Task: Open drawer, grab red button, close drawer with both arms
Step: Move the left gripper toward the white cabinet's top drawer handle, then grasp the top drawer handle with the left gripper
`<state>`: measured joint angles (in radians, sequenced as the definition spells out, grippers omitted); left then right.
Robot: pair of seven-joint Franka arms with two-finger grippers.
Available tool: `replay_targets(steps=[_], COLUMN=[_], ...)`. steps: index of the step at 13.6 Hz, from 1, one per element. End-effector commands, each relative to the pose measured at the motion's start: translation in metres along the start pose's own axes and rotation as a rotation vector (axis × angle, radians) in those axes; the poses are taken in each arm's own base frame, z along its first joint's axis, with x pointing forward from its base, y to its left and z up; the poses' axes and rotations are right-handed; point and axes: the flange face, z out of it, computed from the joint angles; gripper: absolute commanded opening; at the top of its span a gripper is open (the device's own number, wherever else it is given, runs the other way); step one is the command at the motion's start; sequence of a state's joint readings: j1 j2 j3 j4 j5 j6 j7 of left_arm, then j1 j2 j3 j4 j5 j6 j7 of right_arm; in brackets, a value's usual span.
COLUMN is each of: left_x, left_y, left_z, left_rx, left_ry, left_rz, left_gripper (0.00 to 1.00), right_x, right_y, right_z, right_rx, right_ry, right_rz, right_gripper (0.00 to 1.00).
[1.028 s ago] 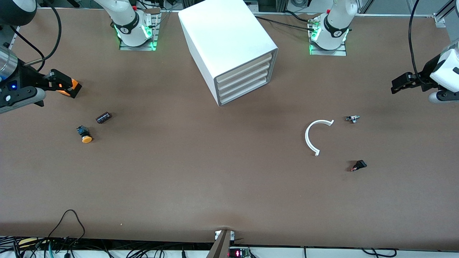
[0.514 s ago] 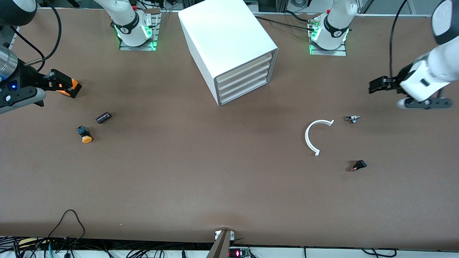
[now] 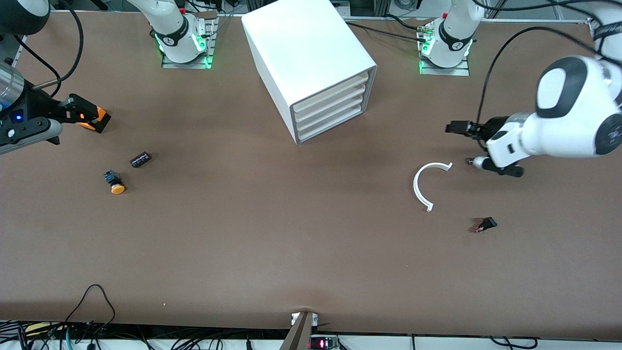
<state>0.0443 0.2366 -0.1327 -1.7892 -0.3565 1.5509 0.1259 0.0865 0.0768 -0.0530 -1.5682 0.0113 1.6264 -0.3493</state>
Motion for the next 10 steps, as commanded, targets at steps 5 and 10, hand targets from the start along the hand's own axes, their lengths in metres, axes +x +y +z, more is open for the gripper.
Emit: replay_targets(steps=[5, 10], left_x=[0.044, 0.071], left_y=[0.017, 0.027], left_z=[0.077, 0.164], left_rx=[-0.291, -0.613], left_ry=[-0.117, -0.148], left_rz=[0.235, 0.444], left_gripper=[1.00, 0.80], right_x=[0.001, 0.001], right_y=[-0.001, 0.000], right_z=[-0.005, -0.005], right_rx=[0.005, 0.005], right_ry=[0.000, 0.000], right_rz=[0.015, 0.016], right_gripper=[1.00, 1.00])
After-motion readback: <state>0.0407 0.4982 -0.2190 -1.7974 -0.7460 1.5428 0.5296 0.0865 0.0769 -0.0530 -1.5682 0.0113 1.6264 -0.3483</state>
